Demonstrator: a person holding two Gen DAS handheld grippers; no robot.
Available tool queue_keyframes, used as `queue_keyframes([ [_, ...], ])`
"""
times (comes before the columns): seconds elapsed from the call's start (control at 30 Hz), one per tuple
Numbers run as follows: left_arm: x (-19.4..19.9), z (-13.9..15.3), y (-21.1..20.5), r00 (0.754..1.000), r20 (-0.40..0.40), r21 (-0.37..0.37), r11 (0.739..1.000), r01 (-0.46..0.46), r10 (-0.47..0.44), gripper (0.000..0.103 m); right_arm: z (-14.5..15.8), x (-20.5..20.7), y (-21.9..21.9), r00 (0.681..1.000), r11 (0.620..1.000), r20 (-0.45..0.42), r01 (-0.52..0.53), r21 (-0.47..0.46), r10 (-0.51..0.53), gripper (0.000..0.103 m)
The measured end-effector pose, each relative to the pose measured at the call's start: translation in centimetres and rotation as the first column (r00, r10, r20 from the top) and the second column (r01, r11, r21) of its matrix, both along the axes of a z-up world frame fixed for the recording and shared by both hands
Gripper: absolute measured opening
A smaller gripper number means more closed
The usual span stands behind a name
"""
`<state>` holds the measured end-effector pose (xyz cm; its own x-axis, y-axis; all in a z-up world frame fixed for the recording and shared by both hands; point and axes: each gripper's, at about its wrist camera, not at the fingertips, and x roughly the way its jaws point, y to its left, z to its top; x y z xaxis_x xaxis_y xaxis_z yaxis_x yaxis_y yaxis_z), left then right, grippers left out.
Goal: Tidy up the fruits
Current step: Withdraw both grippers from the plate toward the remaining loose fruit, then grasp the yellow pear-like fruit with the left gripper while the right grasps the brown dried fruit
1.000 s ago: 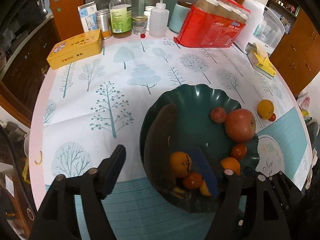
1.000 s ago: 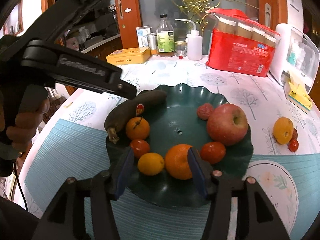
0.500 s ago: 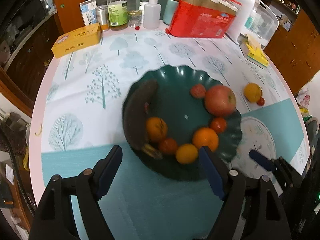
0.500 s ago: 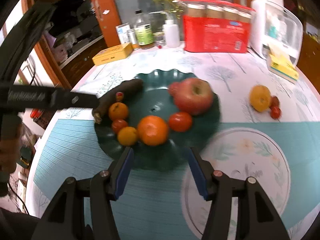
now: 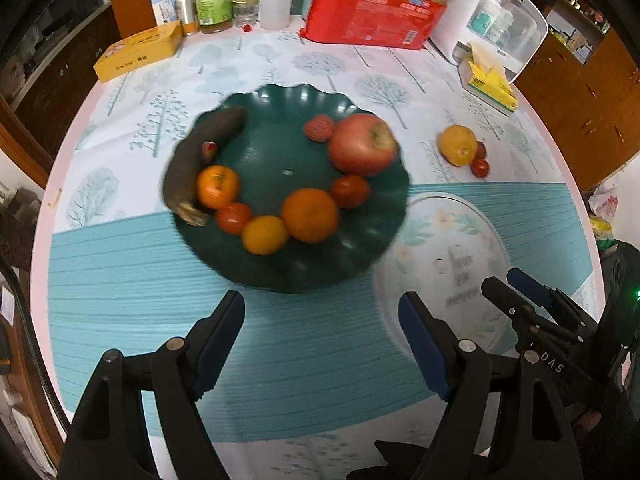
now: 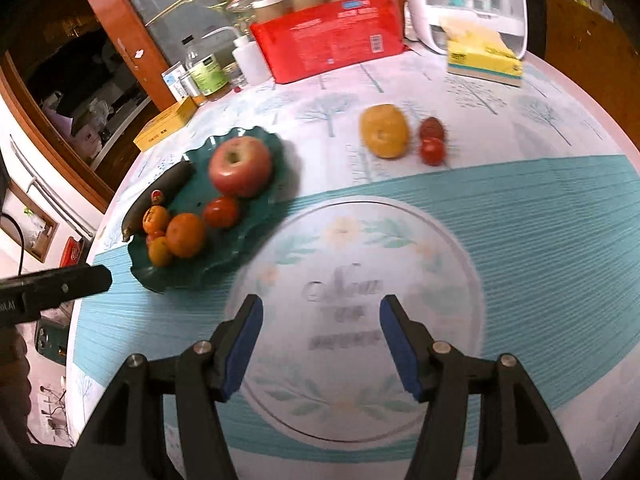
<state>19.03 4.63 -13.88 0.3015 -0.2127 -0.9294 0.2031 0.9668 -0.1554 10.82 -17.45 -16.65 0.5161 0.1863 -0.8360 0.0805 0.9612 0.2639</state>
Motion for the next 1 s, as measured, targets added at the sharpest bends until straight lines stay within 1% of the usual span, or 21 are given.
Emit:
queue_keyframes([
  [0.23, -0.9, 0.2, -6.2, 1.0, 0.003, 0.0, 1.0, -0.009, 0.009, 0.078, 0.5, 0.0, -5.9, 0.999, 0.999, -0.046, -0.027, 0.038, 0.028, 0.061],
  [0.37, -0.6, 0.1, -9.3, 1.0, 0.008, 0.003, 1.0, -0.019, 0.019, 0.078, 0.8, 0.5, -9.9, 0.996, 0.997, -0.074, -0.036, 0.061, 0.04, 0.061],
  [0.57, 0.7, 0.1, -13.0, 0.999, 0.013, 0.017, 0.999, -0.039, 0.039, 0.079, 0.9, 2.0, -14.5, 0.992, 0.996, -0.108, -0.062, 0.061, 0.069, 0.061],
  [0.77, 2.7, 0.1, -15.5, 0.999, 0.015, 0.034, 0.998, -0.048, 0.048, 0.08, 1.6, 4.8, -17.3, 0.985, 0.992, -0.121, -0.116, 0.041, 0.12, 0.061],
  [1.0, 6.1, 0.1, -16.8, 0.998, 0.022, 0.054, 0.997, -0.062, 0.061, 0.081, 2.2, 8.7, -18.4, 0.977, 0.983, -0.111, -0.183, 0.007, 0.183, 0.061],
])
